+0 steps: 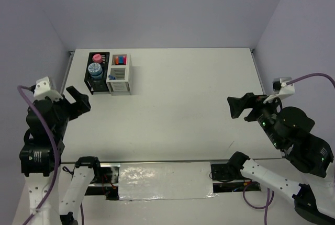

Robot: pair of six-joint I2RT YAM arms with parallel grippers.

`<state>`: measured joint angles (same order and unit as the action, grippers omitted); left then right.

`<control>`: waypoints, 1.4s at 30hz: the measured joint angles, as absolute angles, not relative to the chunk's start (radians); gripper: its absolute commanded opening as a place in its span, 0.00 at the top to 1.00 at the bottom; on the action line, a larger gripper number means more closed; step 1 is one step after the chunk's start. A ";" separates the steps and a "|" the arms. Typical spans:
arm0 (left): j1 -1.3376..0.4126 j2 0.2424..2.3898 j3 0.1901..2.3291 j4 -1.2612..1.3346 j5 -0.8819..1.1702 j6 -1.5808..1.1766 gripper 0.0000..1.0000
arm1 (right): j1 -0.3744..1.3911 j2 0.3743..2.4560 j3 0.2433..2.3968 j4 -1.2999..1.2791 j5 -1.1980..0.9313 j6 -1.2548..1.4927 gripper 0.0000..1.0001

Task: Sort the stationery into containers
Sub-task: Reset both arms

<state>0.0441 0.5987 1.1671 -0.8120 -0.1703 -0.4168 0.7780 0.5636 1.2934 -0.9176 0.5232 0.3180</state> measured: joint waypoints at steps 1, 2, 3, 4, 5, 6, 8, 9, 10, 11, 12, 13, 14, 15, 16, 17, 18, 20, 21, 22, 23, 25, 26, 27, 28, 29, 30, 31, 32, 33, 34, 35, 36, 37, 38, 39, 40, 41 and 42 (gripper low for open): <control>0.044 0.574 1.159 -0.828 -0.160 -0.415 0.01 | 0.778 0.563 1.306 -0.926 0.531 0.316 0.00; 0.044 0.554 1.153 -0.841 -0.153 -0.414 0.01 | 0.778 0.561 1.314 -0.933 0.536 0.315 0.00; 0.044 0.532 1.148 -0.865 -0.146 -0.411 0.01 | 0.778 0.556 1.315 -0.942 0.539 0.314 0.00; 0.044 0.511 1.146 -0.883 -0.141 -0.406 0.01 | 0.778 0.550 1.314 -0.953 0.540 0.313 0.00; 0.044 0.488 1.143 -0.902 -0.137 -0.396 0.01 | 0.778 0.543 1.313 -0.962 0.540 0.312 0.00; 0.044 0.464 1.143 -0.921 -0.134 -0.392 0.01 | 0.778 0.535 1.308 -0.965 0.542 0.311 0.00; 0.042 0.421 1.142 -0.949 -0.132 -0.390 0.01 | 0.778 0.517 1.293 -0.970 0.545 0.308 0.00; 0.041 0.400 1.142 -0.960 -0.132 -0.390 0.01 | 0.778 0.509 1.286 -0.974 0.546 0.308 0.00; 0.041 0.384 1.142 -0.968 -0.132 -0.390 0.01 | 0.778 0.504 1.280 -0.976 0.546 0.306 0.00; 0.041 0.370 1.141 -0.976 -0.132 -0.390 0.01 | 0.778 0.500 1.274 -0.976 0.546 0.305 0.00; 0.040 0.361 1.141 -0.984 -0.132 -0.390 0.01 | 0.778 0.498 1.269 -0.978 0.546 0.305 0.00; 0.040 0.356 1.141 -0.991 -0.132 -0.390 0.01 | 0.778 0.498 1.266 -0.981 0.545 0.305 0.00; 0.040 0.355 1.141 -0.997 -0.133 -0.390 0.01 | 0.778 0.498 1.262 -0.981 0.544 0.305 0.00; 0.040 0.355 1.140 -1.002 -0.133 -0.390 0.01 | 0.778 0.498 1.260 -0.982 0.543 0.305 0.00; 0.040 0.355 1.139 -1.005 -0.133 -0.390 0.01 | 0.778 0.498 1.258 -0.981 0.542 0.305 0.00; 0.040 0.355 1.139 -1.008 -0.133 -0.390 0.01 | 0.778 0.498 1.256 -0.982 0.542 0.305 0.00; 0.040 0.355 1.139 -1.009 -0.134 -0.390 0.01 | 0.778 0.498 1.255 -0.982 0.542 0.305 0.00; 0.040 0.355 1.139 -1.012 -0.136 -0.391 0.01 | 0.778 0.498 1.254 -0.981 0.541 0.305 0.00; 0.040 0.355 1.139 -1.013 -0.139 -0.391 0.01 | 0.778 0.498 1.254 -0.981 0.541 0.305 0.00; 0.040 0.356 1.139 -1.015 -0.144 -0.391 0.01 | 0.778 0.498 1.253 -0.981 0.542 0.305 0.00; 0.040 0.356 1.139 -1.017 -0.147 -0.391 0.01 | 0.778 0.498 1.252 -0.981 0.542 0.305 0.00; 0.040 0.357 1.139 -1.020 -0.152 -0.391 0.01 | 0.778 0.498 1.250 -0.981 0.542 0.305 0.00; 0.040 0.358 1.139 -1.021 -0.153 -0.391 0.01 | 0.778 0.498 1.250 -0.981 0.542 0.305 0.00; 0.040 0.359 1.139 -1.021 -0.155 -0.392 0.01 | 0.778 0.498 1.250 -0.981 0.542 0.305 0.00; 0.040 0.360 1.139 -1.023 -0.156 -0.392 0.01 | 0.778 0.498 1.250 -0.981 0.541 0.305 0.00; 0.040 0.361 1.139 -1.023 -0.159 -0.392 0.01 | 0.778 0.498 1.249 -0.981 0.540 0.305 0.00; 0.040 0.362 1.139 -1.024 -0.160 -0.392 0.01 | 0.778 0.498 1.248 -0.981 0.539 0.305 0.00; 0.040 0.362 1.139 -1.024 -0.162 -0.392 0.01 | 0.778 0.498 1.245 -0.979 0.538 0.305 0.00; 0.040 0.362 1.139 -1.026 -0.164 -0.392 0.01 | 0.778 0.496 1.239 -0.980 0.538 0.305 0.00; 0.040 0.362 1.139 -1.026 -0.167 -0.392 0.01 | 0.778 0.495 1.235 -0.980 0.537 0.306 0.00; 0.040 0.362 1.139 -1.026 -0.170 -0.393 0.01 | 0.778 0.493 1.230 -0.979 0.538 0.306 0.00; 0.040 0.362 1.139 -1.026 -0.174 -0.394 0.01 | 0.778 0.492 1.226 -0.980 0.537 0.306 0.00; 0.040 0.362 1.139 -1.026 -0.178 -0.394 0.01 | 0.778 0.490 1.222 -0.979 0.535 0.308 0.00; 0.040 0.362 1.139 -1.026 -0.180 -0.395 0.01 | 0.778 0.487 1.219 -0.979 0.535 0.310 0.00; 0.040 0.362 1.139 -1.026 -0.182 -0.395 0.01 | 0.778 0.485 1.217 -0.980 0.535 0.310 0.00; 0.040 0.362 1.139 -1.026 -0.184 -0.395 0.01 | 0.778 0.484 1.217 -0.979 0.534 0.313 0.00; 0.040 0.362 1.139 -1.026 -0.186 -0.395 0.01 | 0.778 0.482 1.217 -0.977 0.534 0.315 0.00; 0.040 0.362 1.139 -1.026 -0.187 -0.395 0.01 | 0.778 0.482 1.217 -0.976 0.535 0.316 0.00; 0.040 0.362 1.139 -1.026 -0.187 -0.395 0.01 | 0.778 0.482 1.217 -0.975 0.535 0.317 0.00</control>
